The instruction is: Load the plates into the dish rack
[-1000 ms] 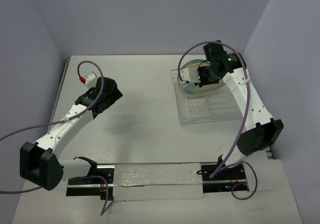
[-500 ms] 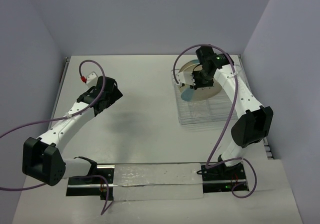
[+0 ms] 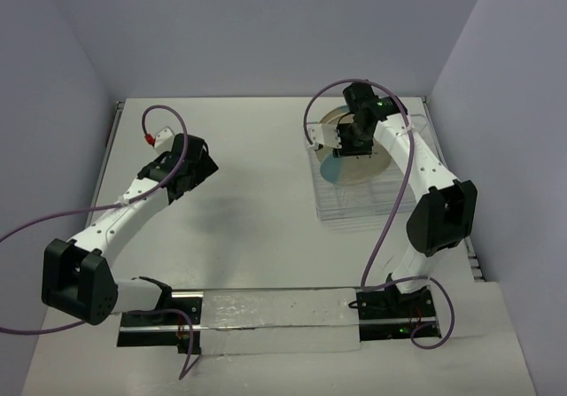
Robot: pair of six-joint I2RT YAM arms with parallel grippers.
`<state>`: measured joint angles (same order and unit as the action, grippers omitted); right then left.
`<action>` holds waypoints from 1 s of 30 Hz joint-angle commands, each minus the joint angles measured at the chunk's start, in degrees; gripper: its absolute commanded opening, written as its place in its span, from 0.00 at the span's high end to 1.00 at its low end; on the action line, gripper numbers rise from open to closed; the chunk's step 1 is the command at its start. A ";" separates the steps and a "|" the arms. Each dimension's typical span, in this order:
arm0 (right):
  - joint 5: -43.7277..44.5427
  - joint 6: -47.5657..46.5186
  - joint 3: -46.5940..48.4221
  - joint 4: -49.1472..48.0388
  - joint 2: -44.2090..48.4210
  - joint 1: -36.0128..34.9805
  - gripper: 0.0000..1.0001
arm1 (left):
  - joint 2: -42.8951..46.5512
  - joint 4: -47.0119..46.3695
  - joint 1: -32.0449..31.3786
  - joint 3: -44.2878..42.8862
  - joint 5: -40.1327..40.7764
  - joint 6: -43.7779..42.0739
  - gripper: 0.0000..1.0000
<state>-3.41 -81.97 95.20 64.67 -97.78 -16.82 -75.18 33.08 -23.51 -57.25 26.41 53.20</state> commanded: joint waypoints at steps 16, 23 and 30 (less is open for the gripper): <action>-3.65 13.79 7.74 -16.79 12.42 0.76 0.00 | -5.34 -11.64 2.45 -9.18 -4.54 -7.10 0.01; 5.63 45.55 -10.51 -46.57 25.61 3.74 0.00 | -4.33 -16.34 6.54 -11.00 -6.28 -8.51 0.01; 31.50 84.76 -27.21 -59.14 30.69 5.60 0.00 | -4.79 -19.93 10.81 -8.77 -10.74 -9.47 0.01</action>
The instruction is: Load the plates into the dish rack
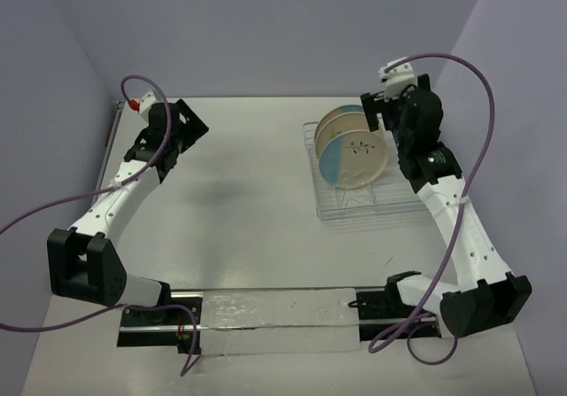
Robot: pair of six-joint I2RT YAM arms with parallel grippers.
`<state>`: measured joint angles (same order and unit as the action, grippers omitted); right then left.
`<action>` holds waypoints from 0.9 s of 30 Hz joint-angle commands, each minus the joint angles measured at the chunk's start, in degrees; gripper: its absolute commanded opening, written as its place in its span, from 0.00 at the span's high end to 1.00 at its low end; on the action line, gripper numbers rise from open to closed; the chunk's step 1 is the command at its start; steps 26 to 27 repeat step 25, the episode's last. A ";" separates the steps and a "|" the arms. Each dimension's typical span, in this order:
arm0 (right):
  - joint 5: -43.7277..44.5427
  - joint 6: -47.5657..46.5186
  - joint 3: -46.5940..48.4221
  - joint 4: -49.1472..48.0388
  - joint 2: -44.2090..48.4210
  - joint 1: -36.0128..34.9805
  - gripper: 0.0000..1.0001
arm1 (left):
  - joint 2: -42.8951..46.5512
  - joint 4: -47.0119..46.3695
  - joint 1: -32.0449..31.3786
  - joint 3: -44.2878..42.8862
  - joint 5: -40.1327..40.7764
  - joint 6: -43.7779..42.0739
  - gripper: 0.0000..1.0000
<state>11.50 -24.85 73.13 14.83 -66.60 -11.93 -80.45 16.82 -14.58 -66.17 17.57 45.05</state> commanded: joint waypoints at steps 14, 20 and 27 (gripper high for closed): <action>16.96 53.83 -20.32 -8.91 4.82 3.49 0.00 | 7.51 -7.63 3.29 8.57 1.00 -0.71 0.01; 13.91 53.45 -20.83 -9.38 3.87 3.49 0.00 | 9.00 -8.21 3.33 9.66 1.02 -0.95 0.01; 12.87 52.36 -21.16 -9.74 2.53 3.49 0.00 | 9.93 -8.91 3.28 10.45 1.33 -1.21 0.01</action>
